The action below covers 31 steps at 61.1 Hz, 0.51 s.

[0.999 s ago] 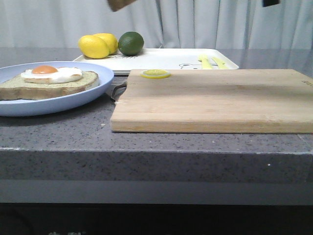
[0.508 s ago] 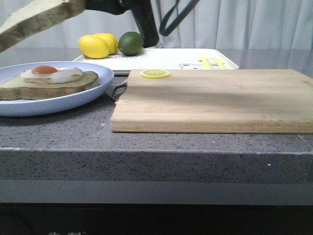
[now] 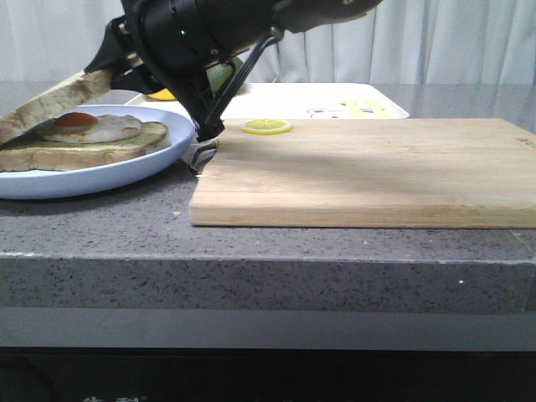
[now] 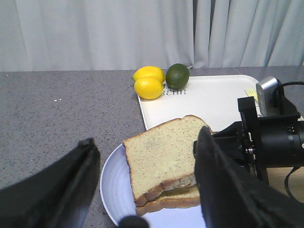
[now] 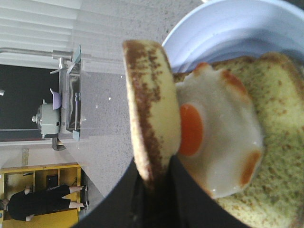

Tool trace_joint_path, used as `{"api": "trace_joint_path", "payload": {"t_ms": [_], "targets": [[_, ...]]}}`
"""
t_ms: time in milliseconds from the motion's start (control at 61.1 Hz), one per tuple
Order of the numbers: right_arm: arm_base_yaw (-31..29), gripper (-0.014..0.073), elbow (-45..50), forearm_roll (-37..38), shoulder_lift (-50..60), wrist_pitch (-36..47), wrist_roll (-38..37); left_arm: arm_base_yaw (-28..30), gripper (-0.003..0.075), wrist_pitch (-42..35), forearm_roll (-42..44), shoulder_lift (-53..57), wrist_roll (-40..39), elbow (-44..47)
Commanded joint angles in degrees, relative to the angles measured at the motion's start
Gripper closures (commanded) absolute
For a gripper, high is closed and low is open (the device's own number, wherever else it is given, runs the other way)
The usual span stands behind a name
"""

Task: Place bread and move sandwich to tray
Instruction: 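Lower the bread slice onto the fried egg and open the right gripper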

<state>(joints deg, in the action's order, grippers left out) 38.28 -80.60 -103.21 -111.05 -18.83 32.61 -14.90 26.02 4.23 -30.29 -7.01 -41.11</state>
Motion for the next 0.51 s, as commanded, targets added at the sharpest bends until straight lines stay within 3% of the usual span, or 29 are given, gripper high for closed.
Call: {"api": "trace_joint_path", "payload": {"t_ms": [0,147,311,426,491], "targets": [[0.1,0.0643,-2.3,-7.3,3.3,-1.8,0.3,-0.6,0.0281,-4.6,0.1,-0.5,0.2,-2.0],[0.0,0.0489,-2.3,-4.6,3.3,-1.8,0.3,-0.6,0.0281,-4.6,0.1,-0.5,0.2,-2.0],[-0.6,0.0247,-2.3,1.5,3.4,-2.3,0.3,-0.6,0.0281,-4.6,0.1,-0.5,0.2,-2.0],[-2.3,0.0151,-2.3,6.3,4.3,-4.2,0.3,-0.6,0.0281,-4.6,0.1,-0.5,0.2,-2.0],[-3.5,0.0138,-2.3,9.7,5.1,-5.7,0.3,-0.6,0.0281,-4.6,0.1,-0.5,0.2,-2.0]]}}
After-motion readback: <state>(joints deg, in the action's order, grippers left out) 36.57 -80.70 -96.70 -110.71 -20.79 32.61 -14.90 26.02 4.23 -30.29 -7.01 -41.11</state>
